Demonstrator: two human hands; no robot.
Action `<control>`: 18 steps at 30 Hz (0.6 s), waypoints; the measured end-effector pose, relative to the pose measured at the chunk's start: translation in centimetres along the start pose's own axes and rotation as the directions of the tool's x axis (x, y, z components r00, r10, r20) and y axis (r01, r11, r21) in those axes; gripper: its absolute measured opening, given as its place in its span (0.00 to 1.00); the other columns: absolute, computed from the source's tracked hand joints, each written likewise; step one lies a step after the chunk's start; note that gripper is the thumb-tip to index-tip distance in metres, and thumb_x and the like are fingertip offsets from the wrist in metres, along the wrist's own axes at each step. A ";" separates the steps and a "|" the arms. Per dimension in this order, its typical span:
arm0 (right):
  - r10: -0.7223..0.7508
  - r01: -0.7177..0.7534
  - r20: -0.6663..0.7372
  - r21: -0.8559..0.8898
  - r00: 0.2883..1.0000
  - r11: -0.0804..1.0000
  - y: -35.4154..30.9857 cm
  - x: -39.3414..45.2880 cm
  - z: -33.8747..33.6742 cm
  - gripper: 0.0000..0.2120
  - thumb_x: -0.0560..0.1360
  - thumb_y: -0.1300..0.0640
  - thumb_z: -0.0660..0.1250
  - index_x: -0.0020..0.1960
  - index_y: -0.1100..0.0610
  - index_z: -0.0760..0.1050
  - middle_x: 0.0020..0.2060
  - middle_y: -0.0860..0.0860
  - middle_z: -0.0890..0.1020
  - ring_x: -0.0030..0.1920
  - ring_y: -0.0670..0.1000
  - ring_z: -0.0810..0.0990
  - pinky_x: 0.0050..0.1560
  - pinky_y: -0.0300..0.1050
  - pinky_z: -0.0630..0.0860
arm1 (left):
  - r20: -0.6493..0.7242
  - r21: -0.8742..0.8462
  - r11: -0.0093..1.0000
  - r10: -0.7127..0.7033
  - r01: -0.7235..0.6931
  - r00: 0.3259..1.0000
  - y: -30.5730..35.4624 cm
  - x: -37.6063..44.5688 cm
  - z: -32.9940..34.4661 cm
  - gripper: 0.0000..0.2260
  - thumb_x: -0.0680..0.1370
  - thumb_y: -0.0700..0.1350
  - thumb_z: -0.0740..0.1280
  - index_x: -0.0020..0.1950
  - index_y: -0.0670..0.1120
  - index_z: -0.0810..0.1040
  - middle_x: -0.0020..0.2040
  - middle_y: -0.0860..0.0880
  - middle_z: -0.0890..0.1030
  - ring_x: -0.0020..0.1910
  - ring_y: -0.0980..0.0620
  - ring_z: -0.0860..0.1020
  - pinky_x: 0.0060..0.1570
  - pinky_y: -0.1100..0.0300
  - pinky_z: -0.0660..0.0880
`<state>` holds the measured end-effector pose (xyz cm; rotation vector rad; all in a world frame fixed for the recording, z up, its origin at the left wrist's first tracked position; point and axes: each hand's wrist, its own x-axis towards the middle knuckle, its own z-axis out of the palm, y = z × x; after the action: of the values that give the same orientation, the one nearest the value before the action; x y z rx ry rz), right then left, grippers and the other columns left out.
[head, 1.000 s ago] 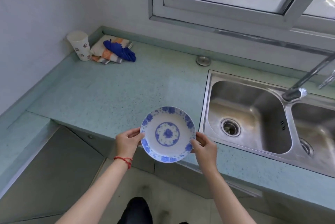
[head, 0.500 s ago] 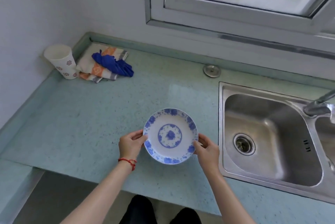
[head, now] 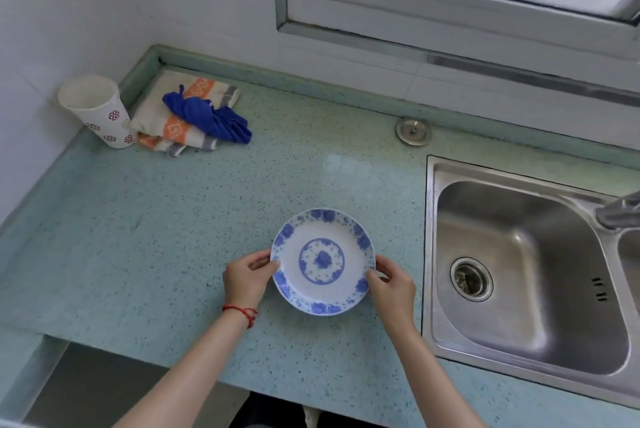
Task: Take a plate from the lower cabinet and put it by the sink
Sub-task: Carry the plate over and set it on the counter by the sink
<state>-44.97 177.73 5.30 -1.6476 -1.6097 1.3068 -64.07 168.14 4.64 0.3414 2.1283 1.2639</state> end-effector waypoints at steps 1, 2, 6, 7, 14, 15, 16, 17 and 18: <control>0.001 -0.001 0.003 -0.001 1.000 1.000 0.0 0.1 0.0 0.12 0.72 0.67 0.64 0.55 0.61 0.78 0.44 0.50 0.80 0.40 0.40 0.77 0.30 0.24 0.73 | 0.000 0.002 1.000 0.000 0.000 1.000 0.1 0.0 0.1 0.13 0.67 0.34 0.73 0.51 0.36 0.80 0.48 0.38 0.83 0.44 0.46 0.81 0.51 0.52 0.77; 0.000 0.000 0.007 -0.003 1.000 1.000 0.0 0.2 0.0 0.12 0.72 0.66 0.64 0.55 0.61 0.78 0.43 0.50 0.80 0.40 0.40 0.77 0.30 0.24 0.73 | 0.001 0.002 1.000 0.002 -0.002 1.000 0.1 0.0 0.1 0.13 0.67 0.34 0.73 0.51 0.36 0.80 0.48 0.38 0.83 0.44 0.46 0.81 0.52 0.51 0.77; 0.000 0.000 0.015 -0.023 1.000 1.000 0.0 0.6 -0.1 0.11 0.72 0.65 0.64 0.54 0.59 0.79 0.42 0.50 0.81 0.39 0.40 0.78 0.30 0.29 0.74 | 0.000 0.000 1.000 -0.004 0.004 1.000 0.3 0.1 0.2 0.13 0.67 0.34 0.73 0.51 0.37 0.80 0.48 0.38 0.83 0.44 0.46 0.81 0.52 0.50 0.78; -0.001 0.001 0.015 -0.028 1.000 1.000 0.0 0.7 -0.1 0.12 0.72 0.65 0.65 0.54 0.59 0.79 0.41 0.49 0.81 0.39 0.40 0.78 0.31 0.28 0.73 | 0.000 -0.001 1.000 -0.007 0.007 1.000 0.3 0.1 0.3 0.13 0.67 0.34 0.73 0.51 0.37 0.80 0.48 0.39 0.83 0.44 0.46 0.81 0.52 0.50 0.78; -0.018 0.020 0.028 -0.039 0.999 0.999 -0.6 1.8 0.1 0.12 0.72 0.65 0.64 0.55 0.60 0.78 0.41 0.49 0.81 0.40 0.46 0.78 0.31 0.24 0.72 | -0.002 -0.033 0.999 -0.008 0.008 1.000 1.0 0.8 0.6 0.13 0.67 0.33 0.72 0.52 0.36 0.80 0.49 0.38 0.83 0.44 0.47 0.81 0.52 0.52 0.77; -0.021 0.022 0.030 -0.040 0.999 0.999 -0.7 2.1 0.1 0.13 0.72 0.65 0.64 0.55 0.60 0.78 0.41 0.49 0.81 0.41 0.47 0.78 0.31 0.23 0.72 | -0.006 -0.038 0.999 -0.010 0.010 1.000 1.2 1.0 0.7 0.13 0.67 0.33 0.72 0.52 0.36 0.80 0.49 0.38 0.83 0.44 0.47 0.80 0.52 0.52 0.77; -0.021 0.022 0.033 -0.037 0.999 0.999 -0.9 2.3 0.2 0.13 0.73 0.65 0.64 0.56 0.60 0.78 0.41 0.50 0.81 0.41 0.47 0.79 0.31 0.24 0.73 | -0.007 -0.046 0.999 -0.012 0.012 1.000 1.4 1.2 0.8 0.13 0.68 0.33 0.72 0.52 0.36 0.80 0.49 0.38 0.83 0.44 0.47 0.80 0.51 0.52 0.77; -0.019 0.020 0.037 -0.035 0.999 0.999 -1.0 2.6 0.2 0.13 0.73 0.65 0.64 0.56 0.60 0.78 0.41 0.49 0.81 0.41 0.47 0.79 0.32 0.25 0.74 | -0.007 -0.053 0.998 -0.017 0.016 1.000 1.6 1.4 0.9 0.13 0.68 0.33 0.71 0.52 0.36 0.79 0.49 0.38 0.83 0.44 0.47 0.80 0.51 0.54 0.76; -0.017 0.018 0.041 -0.033 0.999 0.999 -1.1 2.8 0.3 0.12 0.73 0.65 0.64 0.55 0.59 0.78 0.41 0.49 0.81 0.41 0.47 0.79 0.32 0.27 0.75 | -0.005 -0.061 0.998 -0.019 0.019 1.000 1.8 1.7 1.0 0.14 0.68 0.33 0.71 0.52 0.36 0.79 0.50 0.38 0.83 0.44 0.47 0.80 0.50 0.55 0.76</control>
<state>-46.16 180.51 5.29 -1.6331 -1.6741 1.3191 -64.88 170.58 5.21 0.2912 2.0878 1.3168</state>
